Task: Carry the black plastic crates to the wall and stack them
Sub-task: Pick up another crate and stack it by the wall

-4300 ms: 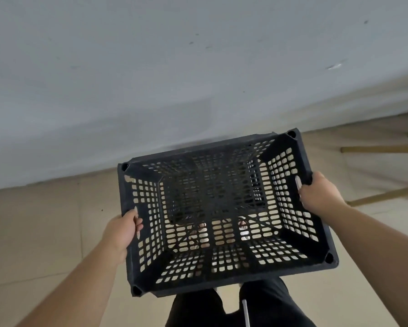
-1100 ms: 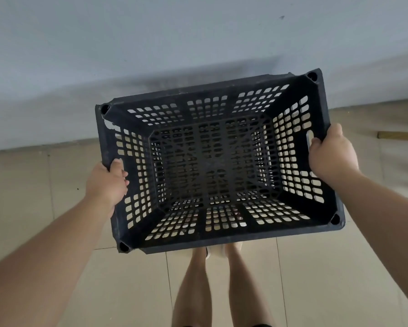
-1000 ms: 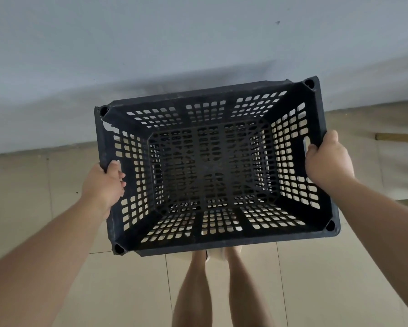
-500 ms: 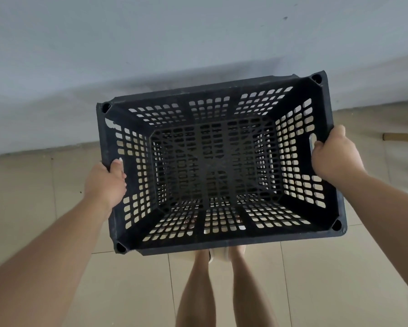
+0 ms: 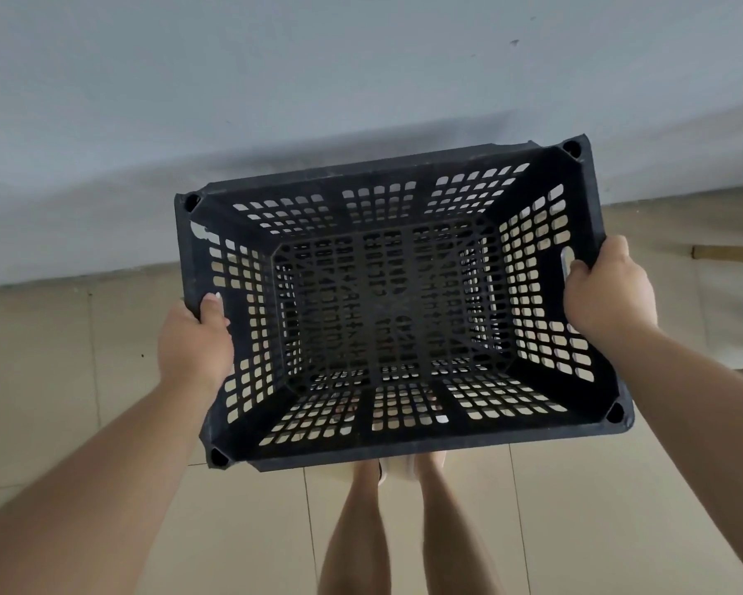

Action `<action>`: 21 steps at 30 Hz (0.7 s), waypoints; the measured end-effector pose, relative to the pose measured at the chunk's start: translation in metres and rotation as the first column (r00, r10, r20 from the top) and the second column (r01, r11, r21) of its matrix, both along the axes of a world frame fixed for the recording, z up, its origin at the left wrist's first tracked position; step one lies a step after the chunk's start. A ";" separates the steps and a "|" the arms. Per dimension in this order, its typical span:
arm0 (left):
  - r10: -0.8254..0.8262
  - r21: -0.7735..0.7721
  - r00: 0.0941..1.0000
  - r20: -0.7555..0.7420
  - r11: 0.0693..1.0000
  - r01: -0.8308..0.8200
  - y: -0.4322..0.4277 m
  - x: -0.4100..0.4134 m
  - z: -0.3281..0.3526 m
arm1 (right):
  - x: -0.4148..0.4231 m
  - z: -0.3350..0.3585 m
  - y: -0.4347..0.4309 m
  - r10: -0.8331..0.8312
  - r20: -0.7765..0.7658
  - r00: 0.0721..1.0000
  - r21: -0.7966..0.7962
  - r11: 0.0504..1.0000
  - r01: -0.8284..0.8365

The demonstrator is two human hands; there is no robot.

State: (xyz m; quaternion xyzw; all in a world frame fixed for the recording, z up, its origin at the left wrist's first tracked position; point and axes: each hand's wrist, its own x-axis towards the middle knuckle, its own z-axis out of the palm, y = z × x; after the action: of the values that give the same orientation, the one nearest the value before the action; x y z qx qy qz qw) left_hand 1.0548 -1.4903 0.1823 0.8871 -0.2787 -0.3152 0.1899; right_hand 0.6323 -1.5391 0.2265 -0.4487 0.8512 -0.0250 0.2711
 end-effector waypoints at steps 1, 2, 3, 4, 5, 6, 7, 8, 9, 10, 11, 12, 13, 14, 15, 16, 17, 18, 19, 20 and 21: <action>-0.005 0.003 1.000 0.013 1.000 0.005 0.000 -0.002 0.001 | 0.000 0.000 0.000 -0.005 -0.007 1.000 -0.006 1.000 0.005; -0.004 0.009 1.000 0.013 1.000 0.004 0.000 -0.003 0.002 | 0.000 0.000 -0.001 -0.013 -0.008 1.000 -0.005 1.000 0.013; 0.000 0.007 1.000 0.002 1.000 0.000 0.001 -0.002 0.002 | 0.000 0.001 -0.003 -0.016 -0.004 1.000 -0.003 1.000 0.016; 0.004 0.005 1.000 -0.007 1.000 -0.004 0.001 -0.002 0.002 | 0.000 0.001 -0.005 -0.015 0.004 1.000 -0.005 1.000 0.015; 0.001 0.003 1.000 -0.009 1.000 -0.001 0.002 -0.001 0.002 | 0.000 0.001 -0.005 -0.014 0.011 1.000 -0.012 1.000 0.014; -0.002 0.004 1.000 -0.003 1.000 0.002 0.001 -0.002 0.003 | 0.000 0.001 -0.004 -0.010 0.010 1.000 -0.024 1.000 0.010; -0.005 0.007 1.000 0.005 1.000 0.005 0.000 -0.003 0.003 | 0.000 0.000 -0.003 0.000 -0.001 1.000 -0.036 0.999 0.000; -0.009 0.018 1.000 0.016 1.000 0.009 -0.002 -0.003 0.003 | 0.000 -0.001 -0.001 0.006 -0.017 1.000 -0.045 0.999 -0.007; -0.017 0.024 1.000 0.026 1.000 0.017 -0.004 -0.002 0.003 | 0.001 -0.002 0.000 0.006 -0.030 1.000 -0.052 0.999 -0.007; -0.027 0.030 0.999 0.029 0.999 0.026 -0.006 -0.001 0.004 | 0.002 -0.003 0.001 -0.004 -0.033 0.999 -0.059 0.998 0.002; -0.035 0.030 0.999 0.021 0.999 0.034 -0.010 0.000 0.003 | 0.003 -0.003 0.001 -0.015 -0.031 0.999 -0.061 0.998 0.013; -0.036 0.031 0.999 0.010 0.999 0.035 -0.013 0.002 0.003 | 0.003 -0.003 -0.001 -0.018 -0.030 0.999 -0.055 0.998 0.017; -0.034 0.032 0.999 0.004 0.999 0.033 -0.015 0.002 0.003 | 0.003 -0.004 -0.002 -0.016 -0.031 0.999 -0.047 0.999 0.014; -0.029 0.038 1.000 0.004 0.999 0.028 -0.016 0.002 0.003 | 0.002 -0.004 -0.004 -0.015 -0.033 0.999 -0.035 0.999 0.014; -0.026 0.046 1.000 0.007 0.999 0.026 -0.015 0.001 0.003 | 0.001 -0.004 -0.005 -0.014 -0.033 0.999 -0.022 1.000 0.013; -0.027 0.058 1.000 0.013 0.998 0.027 -0.015 0.000 0.004 | 0.001 -0.003 -0.007 -0.011 -0.025 1.000 -0.011 1.000 0.011; -0.027 0.072 1.000 0.012 0.997 0.026 -0.015 0.000 0.005 | 0.001 -0.002 -0.008 -0.005 -0.016 1.000 -0.002 1.000 0.005; -0.029 0.086 1.000 0.005 0.996 0.028 -0.016 0.000 0.007 | 0.001 0.000 -0.009 0.000 -0.006 1.000 0.009 1.000 0.000; -0.028 0.099 1.000 -0.007 0.995 0.029 -0.017 0.000 0.008 | 0.001 0.001 -0.009 0.004 0.004 1.000 0.018 1.000 -0.004; -0.026 0.111 0.999 -0.020 0.993 0.028 -0.019 0.001 0.007 | 0.000 0.002 -0.009 0.008 0.015 1.000 0.027 1.000 -0.008; -0.021 0.123 0.999 -0.027 0.992 0.024 -0.021 0.002 0.008 | 0.000 0.003 -0.009 0.011 0.025 1.000 0.035 0.999 -0.012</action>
State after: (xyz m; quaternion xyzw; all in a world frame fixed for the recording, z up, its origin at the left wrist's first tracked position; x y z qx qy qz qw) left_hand 1.0564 -1.5110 0.1905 0.8898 -0.2662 -0.3454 0.1345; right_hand 0.6319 -1.5483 0.2292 -0.4483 0.8455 -0.0139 0.2897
